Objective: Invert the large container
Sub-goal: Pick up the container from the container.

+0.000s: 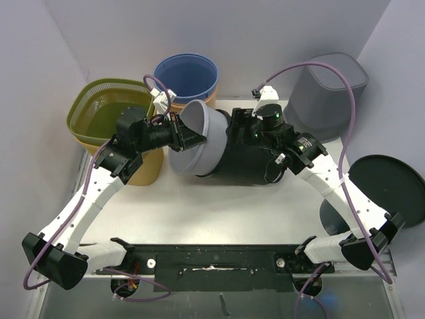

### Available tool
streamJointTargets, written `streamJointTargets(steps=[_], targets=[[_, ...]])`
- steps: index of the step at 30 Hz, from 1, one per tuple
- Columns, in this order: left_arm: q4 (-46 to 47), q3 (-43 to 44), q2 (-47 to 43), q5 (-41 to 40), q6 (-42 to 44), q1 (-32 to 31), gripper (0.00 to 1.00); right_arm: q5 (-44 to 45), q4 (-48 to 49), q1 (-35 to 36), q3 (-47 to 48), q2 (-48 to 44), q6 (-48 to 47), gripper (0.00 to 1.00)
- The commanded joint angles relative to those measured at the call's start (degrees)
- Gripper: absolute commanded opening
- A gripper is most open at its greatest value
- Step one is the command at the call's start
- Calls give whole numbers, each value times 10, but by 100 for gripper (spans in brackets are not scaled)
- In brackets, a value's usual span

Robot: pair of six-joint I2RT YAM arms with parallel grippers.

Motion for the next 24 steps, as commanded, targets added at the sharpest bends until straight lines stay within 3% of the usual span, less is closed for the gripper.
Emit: streamJointTargets(steps=[1,10,15,24], targets=[[159,80,-77,30,-3,13,0,135,-207,-36,-5,20,-58,85],[176,48,-58,49,-8,13,0,132,-216,-13,71,10,-53,86],[231,7,-59,50,-54,12,0,130,-212,-10,75,14,-57,86],[184,49,-68,19,-13,18,0,161,-226,-11,30,11,-53,87]])
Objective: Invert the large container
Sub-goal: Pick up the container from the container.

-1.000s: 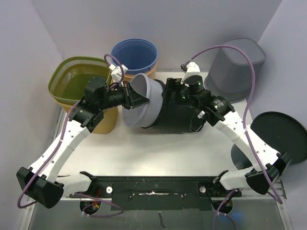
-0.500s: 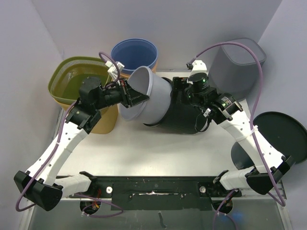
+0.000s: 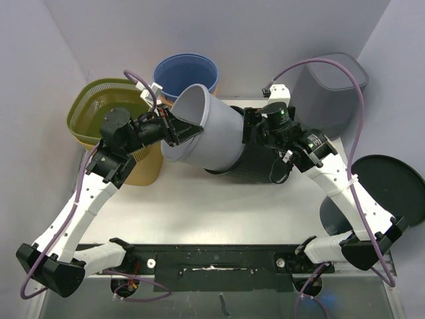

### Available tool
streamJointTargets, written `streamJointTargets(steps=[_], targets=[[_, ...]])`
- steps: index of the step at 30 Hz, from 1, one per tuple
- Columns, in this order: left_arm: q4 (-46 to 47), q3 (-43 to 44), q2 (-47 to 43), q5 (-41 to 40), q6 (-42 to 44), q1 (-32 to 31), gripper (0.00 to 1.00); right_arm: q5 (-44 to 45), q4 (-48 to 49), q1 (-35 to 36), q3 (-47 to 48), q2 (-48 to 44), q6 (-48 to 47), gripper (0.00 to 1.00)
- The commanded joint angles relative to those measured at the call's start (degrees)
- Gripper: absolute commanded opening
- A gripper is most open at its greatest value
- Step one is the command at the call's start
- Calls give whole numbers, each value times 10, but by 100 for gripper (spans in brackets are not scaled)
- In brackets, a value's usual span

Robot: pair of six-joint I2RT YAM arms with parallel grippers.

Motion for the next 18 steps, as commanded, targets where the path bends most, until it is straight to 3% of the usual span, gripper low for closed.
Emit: streamJointTargets(steps=[1,8,18], targets=[[86,56,-37,-11,19,6,0,49,-94,-9,-48,10,-25,87],[147,68,-39,-23,-1,7,0,49,-98,-11,-66,9,-21,87],[139,125,-23,-6,31,7,0,69,-110,-23,-54,-15,-19,88]])
